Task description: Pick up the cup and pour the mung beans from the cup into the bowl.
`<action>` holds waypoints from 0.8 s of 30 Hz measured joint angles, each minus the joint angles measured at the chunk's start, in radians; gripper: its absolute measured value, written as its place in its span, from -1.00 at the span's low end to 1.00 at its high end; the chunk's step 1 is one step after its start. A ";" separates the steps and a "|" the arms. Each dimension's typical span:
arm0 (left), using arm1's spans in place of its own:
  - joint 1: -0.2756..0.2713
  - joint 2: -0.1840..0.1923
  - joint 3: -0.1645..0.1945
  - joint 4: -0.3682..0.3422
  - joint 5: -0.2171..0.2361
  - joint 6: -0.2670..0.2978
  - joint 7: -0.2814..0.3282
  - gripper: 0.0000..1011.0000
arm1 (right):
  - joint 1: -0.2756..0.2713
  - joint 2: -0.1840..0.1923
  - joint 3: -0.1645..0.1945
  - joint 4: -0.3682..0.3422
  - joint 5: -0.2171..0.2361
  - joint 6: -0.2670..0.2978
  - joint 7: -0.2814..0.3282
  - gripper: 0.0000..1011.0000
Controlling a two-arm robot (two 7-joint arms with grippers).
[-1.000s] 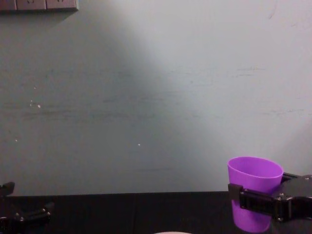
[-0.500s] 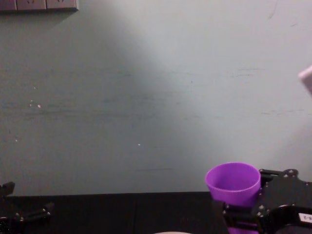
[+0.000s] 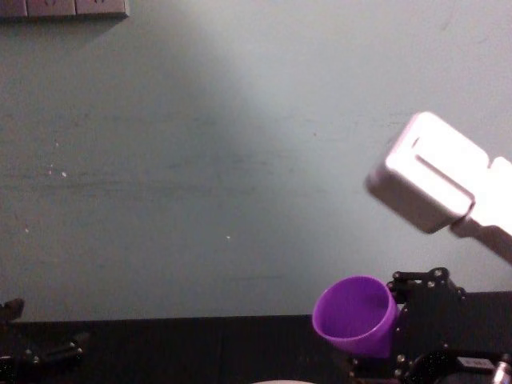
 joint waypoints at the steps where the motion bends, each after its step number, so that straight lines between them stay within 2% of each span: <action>1: 0.000 0.000 0.000 0.000 0.000 0.000 0.000 0.98 | 0.005 0.000 -0.009 -0.002 -0.017 0.008 0.002 0.43; 6: 0.000 0.000 0.000 0.000 0.000 0.000 0.000 0.98 | 0.030 0.001 -0.052 -0.015 -0.107 0.050 0.013 0.43; 9: 0.000 0.000 0.000 0.000 0.000 0.000 0.000 0.98 | 0.038 -0.001 -0.069 -0.017 -0.141 0.063 0.018 0.43; 10: 0.000 0.000 0.000 0.000 0.000 0.000 0.000 0.98 | 0.044 -0.002 -0.081 -0.018 -0.166 0.071 0.021 0.43; 11: 0.000 0.000 0.000 0.000 0.000 0.000 0.000 0.98 | 0.044 -0.002 -0.081 -0.018 -0.166 0.071 0.021 0.43; 15: 0.000 0.000 0.000 0.000 0.000 0.000 0.000 0.98 | 0.058 -0.006 -0.122 -0.020 -0.251 0.088 0.021 0.43; 19: 0.000 0.000 0.000 0.000 0.000 0.000 0.000 0.98 | 0.066 -0.009 -0.147 -0.020 -0.302 0.101 0.021 0.43; 24: 0.000 0.000 0.000 0.000 0.000 0.000 0.000 0.98 | 0.084 -0.010 -0.194 -0.019 -0.402 0.122 0.023 0.43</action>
